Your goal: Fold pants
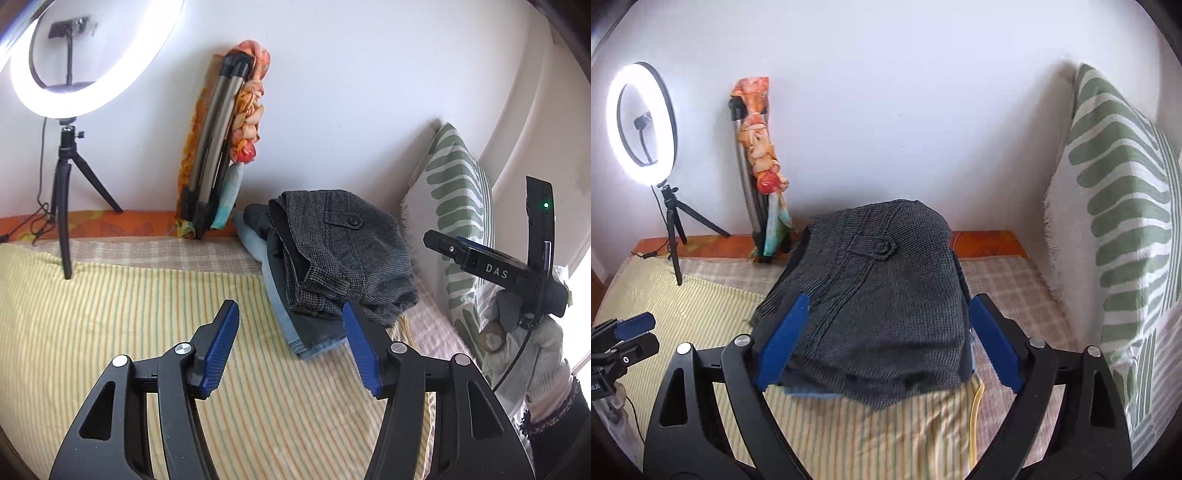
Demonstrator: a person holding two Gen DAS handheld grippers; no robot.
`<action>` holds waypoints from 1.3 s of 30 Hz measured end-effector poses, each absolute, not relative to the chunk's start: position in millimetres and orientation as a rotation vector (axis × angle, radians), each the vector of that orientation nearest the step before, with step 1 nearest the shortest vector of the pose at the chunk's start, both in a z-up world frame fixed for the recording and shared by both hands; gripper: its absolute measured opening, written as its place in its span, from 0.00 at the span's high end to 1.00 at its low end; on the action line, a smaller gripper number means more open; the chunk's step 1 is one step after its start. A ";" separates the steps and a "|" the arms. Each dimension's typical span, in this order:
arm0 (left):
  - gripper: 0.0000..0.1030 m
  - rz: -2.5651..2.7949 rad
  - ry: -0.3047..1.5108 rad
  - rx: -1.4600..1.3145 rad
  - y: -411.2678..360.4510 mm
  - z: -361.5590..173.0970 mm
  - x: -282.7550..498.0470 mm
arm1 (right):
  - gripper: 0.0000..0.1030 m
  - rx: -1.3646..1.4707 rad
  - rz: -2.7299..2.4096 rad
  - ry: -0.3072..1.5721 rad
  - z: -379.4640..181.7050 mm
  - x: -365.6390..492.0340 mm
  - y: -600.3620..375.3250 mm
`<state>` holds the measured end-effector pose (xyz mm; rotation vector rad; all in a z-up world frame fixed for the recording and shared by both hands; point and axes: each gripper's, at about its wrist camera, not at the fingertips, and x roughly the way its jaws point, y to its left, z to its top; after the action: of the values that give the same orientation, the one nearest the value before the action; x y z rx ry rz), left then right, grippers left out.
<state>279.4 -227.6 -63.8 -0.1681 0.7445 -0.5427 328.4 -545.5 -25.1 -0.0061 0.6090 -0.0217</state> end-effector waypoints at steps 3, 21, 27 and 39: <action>0.40 -0.558 0.737 -0.150 -222.6 -58.4 265.3 | 0.09 0.003 -0.032 0.598 -23.8 306.0 -530.9; 0.22 -0.555 0.699 -0.014 -176.3 -51.1 184.3 | 0.05 0.052 -0.062 0.536 -42.4 203.3 -460.5; 0.21 -0.518 0.666 0.051 -168.2 -59.0 169.5 | 0.01 0.048 -0.070 0.498 -48.0 188.7 -444.7; 0.18 -0.480 0.644 0.048 -157.8 -70.8 171.2 | 0.00 0.037 -0.113 0.455 -54.1 184.1 -433.6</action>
<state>171.2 -157.8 -70.8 0.0477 0.6444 -0.4800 184.1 -433.6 -54.1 0.0368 0.4547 -0.1131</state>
